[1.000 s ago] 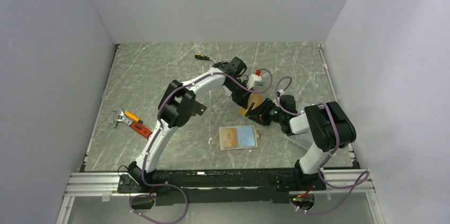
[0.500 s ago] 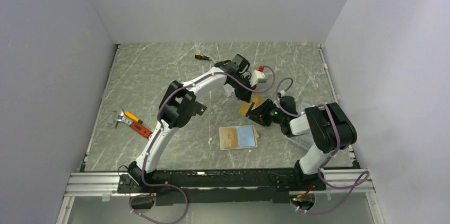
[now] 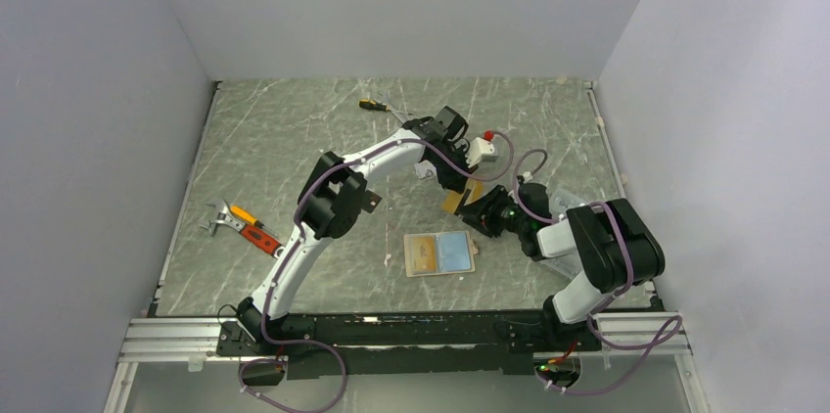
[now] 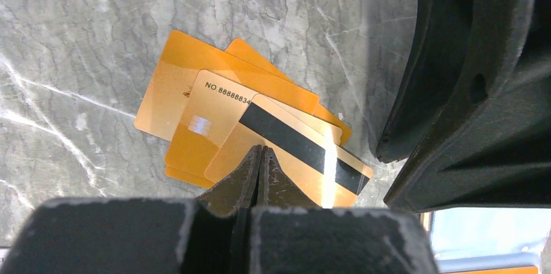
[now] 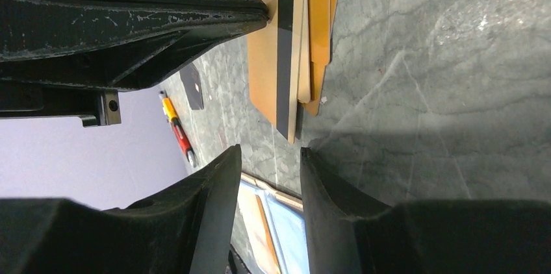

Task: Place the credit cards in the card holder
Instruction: Pick up the credit card from the center of the board.

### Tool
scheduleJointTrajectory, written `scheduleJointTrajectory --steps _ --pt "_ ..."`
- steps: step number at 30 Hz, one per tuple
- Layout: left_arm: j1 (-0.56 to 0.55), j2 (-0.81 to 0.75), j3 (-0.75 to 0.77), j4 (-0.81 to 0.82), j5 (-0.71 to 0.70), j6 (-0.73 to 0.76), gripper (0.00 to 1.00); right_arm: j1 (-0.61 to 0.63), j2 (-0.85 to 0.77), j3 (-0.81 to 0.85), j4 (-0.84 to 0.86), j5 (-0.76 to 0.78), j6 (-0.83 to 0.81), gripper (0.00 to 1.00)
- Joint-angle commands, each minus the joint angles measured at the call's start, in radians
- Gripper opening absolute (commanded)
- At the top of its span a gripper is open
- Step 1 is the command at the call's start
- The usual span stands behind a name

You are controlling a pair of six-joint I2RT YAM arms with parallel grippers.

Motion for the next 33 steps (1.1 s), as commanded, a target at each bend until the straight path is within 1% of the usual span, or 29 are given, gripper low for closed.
scheduleJointTrajectory --steps 1,8,14,16,19,24,26,28,31,33 --pt "-0.012 0.03 -0.013 -0.054 -0.055 -0.004 0.0 0.031 0.0 -0.039 0.01 0.073 0.022 0.42" --pt "-0.007 0.036 0.006 -0.097 -0.082 -0.06 0.0 0.081 0.021 -0.045 0.024 0.166 0.065 0.41" --pt "-0.002 0.056 0.047 -0.142 -0.085 -0.079 0.0 0.125 -0.074 -0.074 -0.046 0.316 0.103 0.4" --pt "-0.004 0.058 0.054 -0.151 -0.079 -0.078 0.0 0.139 -0.083 -0.08 -0.036 0.354 0.114 0.39" --pt "-0.002 0.047 0.036 -0.143 -0.077 -0.077 0.0 0.142 -0.051 -0.09 0.031 0.38 0.14 0.38" --pt "-0.002 0.057 0.053 -0.162 -0.078 -0.078 0.0 0.142 0.115 -0.087 0.227 0.336 0.203 0.38" --pt "-0.002 0.051 0.044 -0.159 -0.077 -0.078 0.0 0.142 0.183 -0.089 0.331 0.313 0.229 0.38" --pt "-0.002 0.045 0.034 -0.155 -0.074 -0.077 0.0 0.141 0.231 -0.092 0.391 0.3 0.25 0.36" --pt "-0.001 0.043 0.032 -0.156 -0.071 -0.077 0.0 0.141 0.227 -0.104 0.397 0.316 0.255 0.35" --pt "-0.001 0.047 0.04 -0.163 -0.065 -0.077 0.0 0.143 0.191 -0.095 0.335 0.33 0.233 0.33"
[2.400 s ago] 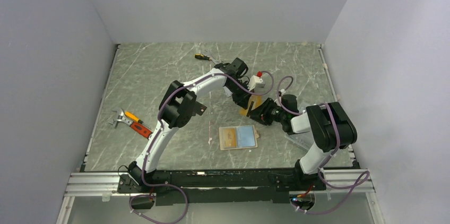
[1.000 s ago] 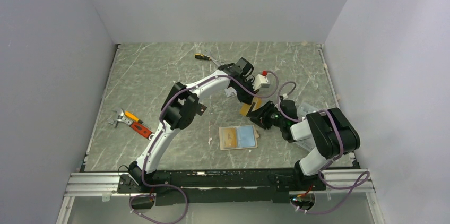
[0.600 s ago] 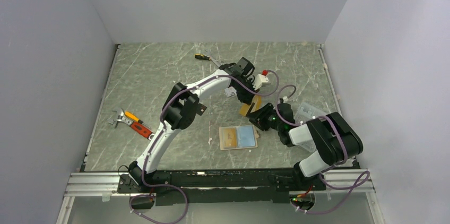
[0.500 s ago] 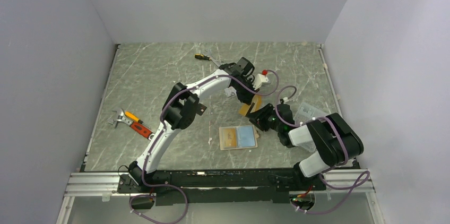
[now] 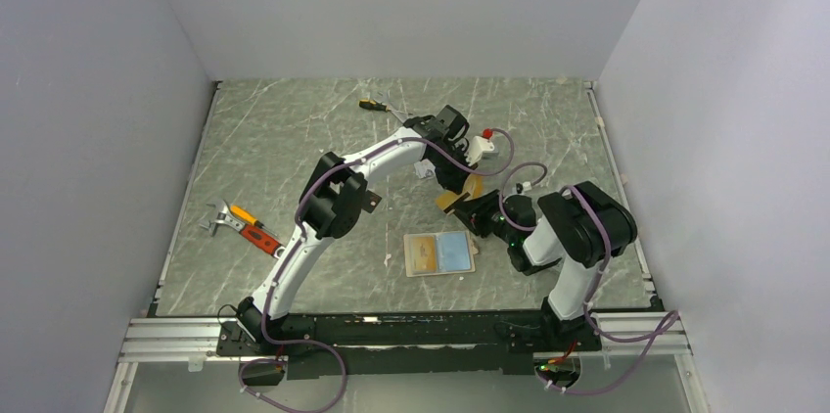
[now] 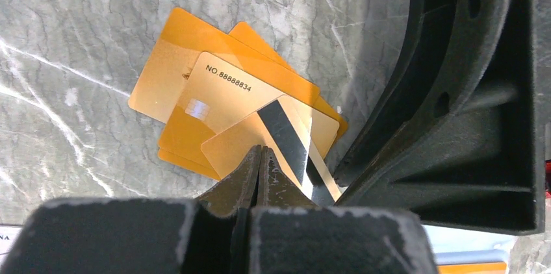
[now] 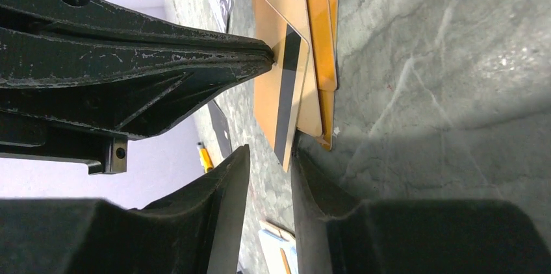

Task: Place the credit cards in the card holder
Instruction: Pick up the credit card from the center of the board.

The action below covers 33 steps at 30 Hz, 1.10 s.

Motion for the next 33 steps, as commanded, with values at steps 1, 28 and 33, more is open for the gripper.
scheduleJointTrajectory --steps 1,28,33 --pt "0.002 0.034 -0.002 -0.097 -0.022 -0.005 0.0 0.003 -0.029 -0.018 -0.137 0.066 -0.038 0.32" --pt "0.099 -0.139 -0.148 -0.069 0.026 -0.016 0.09 -0.009 -0.035 -0.025 -0.153 0.068 -0.044 0.34" --pt "0.086 -0.126 -0.162 -0.073 0.026 0.0 0.09 -0.01 -0.031 -0.029 -0.144 0.067 -0.038 0.34"
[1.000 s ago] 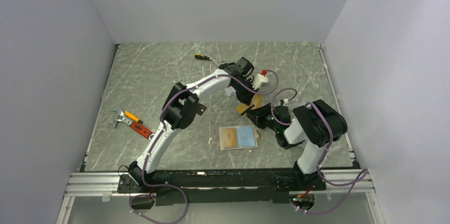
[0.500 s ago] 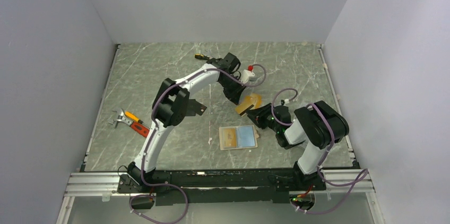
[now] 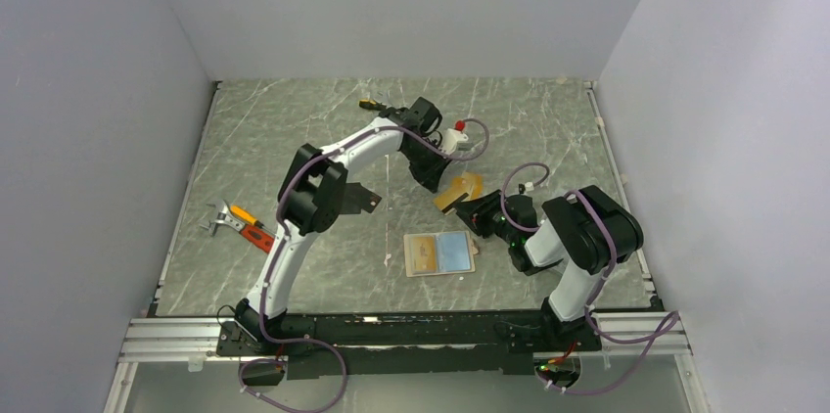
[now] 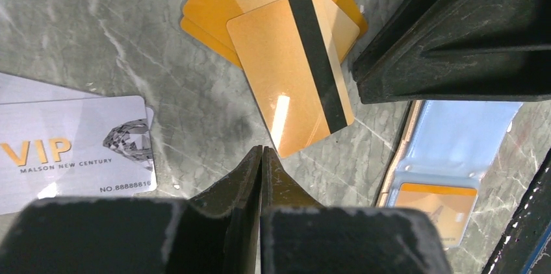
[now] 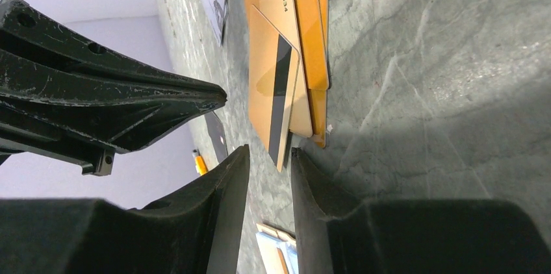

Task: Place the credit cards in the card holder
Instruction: Pick up the credit card from the center of the board.

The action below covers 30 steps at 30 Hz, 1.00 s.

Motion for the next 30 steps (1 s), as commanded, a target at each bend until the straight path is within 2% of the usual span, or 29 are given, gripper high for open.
scheduleJointTrajectory --steps 1,21,30 --pt "-0.018 -0.003 -0.014 0.008 -0.007 0.022 0.09 -0.01 0.024 -0.025 -0.068 0.03 -0.027 0.34" --pt "-0.059 0.017 -0.061 0.017 -0.054 0.065 0.07 -0.01 0.042 -0.014 -0.055 0.012 -0.028 0.35" --pt "-0.015 -0.006 0.032 -0.039 -0.045 0.076 0.07 -0.01 0.045 -0.019 -0.058 0.011 -0.028 0.35"
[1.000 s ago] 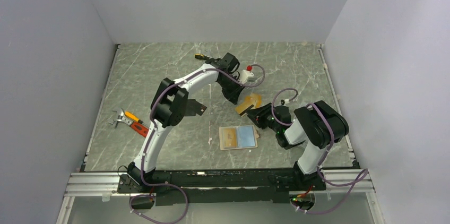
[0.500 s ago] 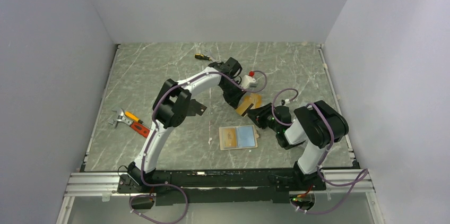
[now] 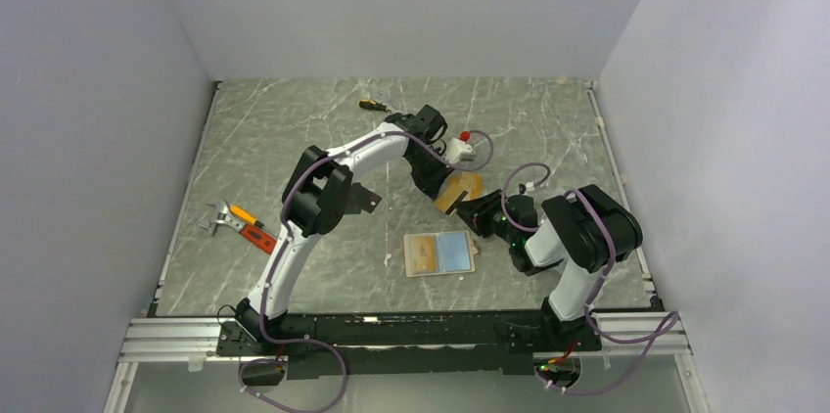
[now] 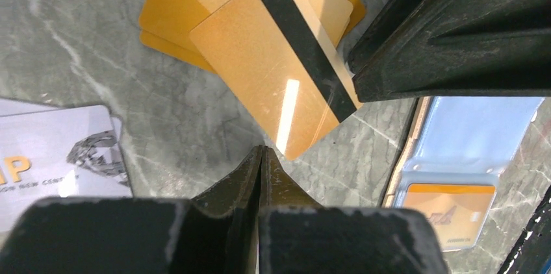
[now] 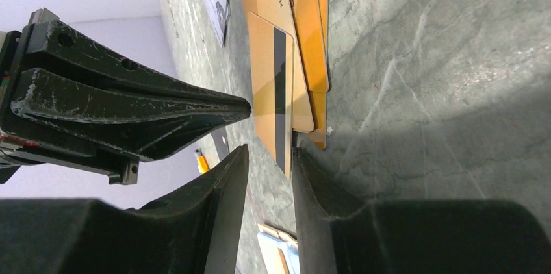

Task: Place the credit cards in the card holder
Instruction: Pick up the credit card from the center of the board.

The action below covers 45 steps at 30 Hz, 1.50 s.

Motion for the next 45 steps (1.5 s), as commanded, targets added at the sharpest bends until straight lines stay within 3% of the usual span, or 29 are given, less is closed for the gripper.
scheduleJointTrajectory --steps 1,16,35,45 --pt "0.016 -0.023 0.053 -0.034 -0.005 0.023 0.07 -0.005 0.035 -0.018 -0.078 0.019 -0.031 0.35" --pt "-0.017 -0.047 -0.01 -0.006 0.088 0.004 0.07 -0.006 0.045 -0.016 -0.078 0.01 -0.03 0.35" --pt "-0.049 -0.02 -0.037 0.014 0.019 0.036 0.06 -0.007 0.068 0.005 -0.054 -0.03 -0.041 0.36" --pt "-0.051 -0.02 -0.051 0.019 0.024 0.043 0.05 0.007 0.108 0.022 -0.008 -0.055 -0.027 0.31"
